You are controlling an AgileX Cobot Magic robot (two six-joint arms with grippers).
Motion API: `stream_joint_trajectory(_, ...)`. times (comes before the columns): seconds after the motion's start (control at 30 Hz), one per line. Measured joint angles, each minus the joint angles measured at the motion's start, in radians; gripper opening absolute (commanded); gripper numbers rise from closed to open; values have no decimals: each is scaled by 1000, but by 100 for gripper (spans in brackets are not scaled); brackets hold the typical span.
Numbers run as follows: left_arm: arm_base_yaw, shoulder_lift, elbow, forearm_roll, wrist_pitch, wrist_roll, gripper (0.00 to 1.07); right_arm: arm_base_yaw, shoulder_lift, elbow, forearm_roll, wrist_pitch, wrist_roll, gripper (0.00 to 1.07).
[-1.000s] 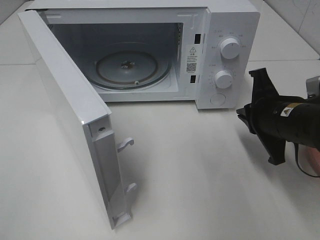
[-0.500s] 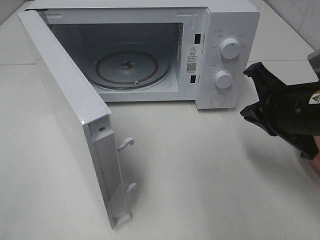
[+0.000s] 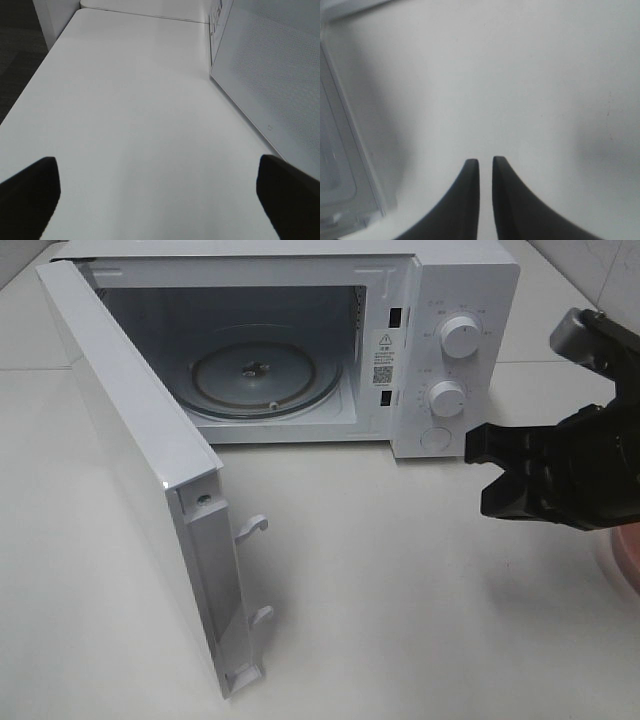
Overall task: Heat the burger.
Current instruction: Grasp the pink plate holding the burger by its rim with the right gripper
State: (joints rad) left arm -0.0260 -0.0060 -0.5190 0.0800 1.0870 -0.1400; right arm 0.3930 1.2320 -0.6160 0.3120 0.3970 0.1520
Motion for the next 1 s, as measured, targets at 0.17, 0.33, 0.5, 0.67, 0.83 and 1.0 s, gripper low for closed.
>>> stream_joint_trajectory(0.17, 0, 0, 0, 0, 0, 0, 100, 0, 0, -71, -24, 145, -112, 16)
stream_joint_trajectory(0.33, 0, 0, 0, 0, 0, 0, 100, 0, 0, -170, -185, 302, -172, 55)
stream_joint_trajectory(0.5, 0, 0, 0, 0, 0, 0, 100, 0, 0, -174, -332, 380, -152, 95)
stream_joint_trajectory(0.67, 0, 0, 0, 0, 0, 0, 100, 0, 0, -174, -419, 443, -152, 98)
stream_joint_trajectory(0.83, 0, 0, 0, 0, 0, 0, 100, 0, 0, -174, -456, 471, -152, 97)
stream_joint_trajectory(1.0, 0, 0, 0, 0, 0, 0, 100, -7, 0, -174, -483, 471, -131, 94)
